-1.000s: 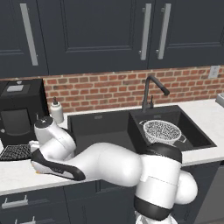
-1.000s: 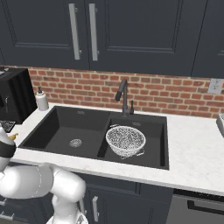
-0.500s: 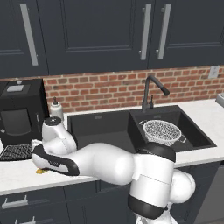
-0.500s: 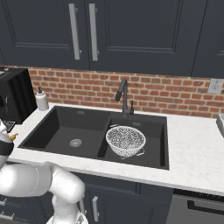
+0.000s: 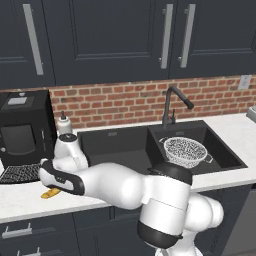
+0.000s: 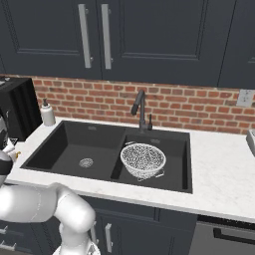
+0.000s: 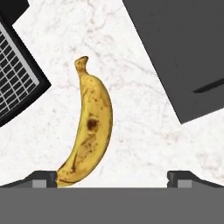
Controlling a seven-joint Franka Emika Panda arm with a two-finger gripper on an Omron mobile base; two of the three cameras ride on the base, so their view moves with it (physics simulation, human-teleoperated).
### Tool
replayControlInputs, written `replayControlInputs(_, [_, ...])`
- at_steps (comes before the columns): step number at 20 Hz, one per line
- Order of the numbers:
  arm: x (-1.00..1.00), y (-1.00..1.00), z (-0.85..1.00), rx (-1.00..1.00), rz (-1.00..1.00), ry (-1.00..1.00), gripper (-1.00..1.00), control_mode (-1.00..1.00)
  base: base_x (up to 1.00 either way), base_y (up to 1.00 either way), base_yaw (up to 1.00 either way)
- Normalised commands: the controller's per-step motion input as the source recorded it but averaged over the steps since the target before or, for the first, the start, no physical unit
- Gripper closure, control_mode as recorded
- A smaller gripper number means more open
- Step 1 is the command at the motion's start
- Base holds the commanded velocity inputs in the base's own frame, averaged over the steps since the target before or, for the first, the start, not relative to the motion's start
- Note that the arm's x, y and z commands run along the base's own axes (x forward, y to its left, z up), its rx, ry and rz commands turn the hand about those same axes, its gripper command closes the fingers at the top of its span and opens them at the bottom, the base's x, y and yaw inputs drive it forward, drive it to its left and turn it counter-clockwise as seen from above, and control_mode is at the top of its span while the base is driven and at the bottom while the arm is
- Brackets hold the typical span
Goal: Put the colander in the sink, put the banana in the colander, and turn on the sink faucet and pour water over the colander.
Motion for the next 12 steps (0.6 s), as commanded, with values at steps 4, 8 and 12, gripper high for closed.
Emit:
replayControlInputs(4, [0.13,0.11,-0.10,0.00,0.00,0.00,-1.00,-1.00,0.00,0.00,0.00])
replayControlInputs(8, [0.12,0.17,-0.04,0.00,0.00,0.00,-1.00,-1.00,0.00,0.00,0.00])
replayControlInputs(12, [0.07,0.13,-0.09,0.00,0.00,0.00,-1.00,-1.00,0.00,0.00,0.00])
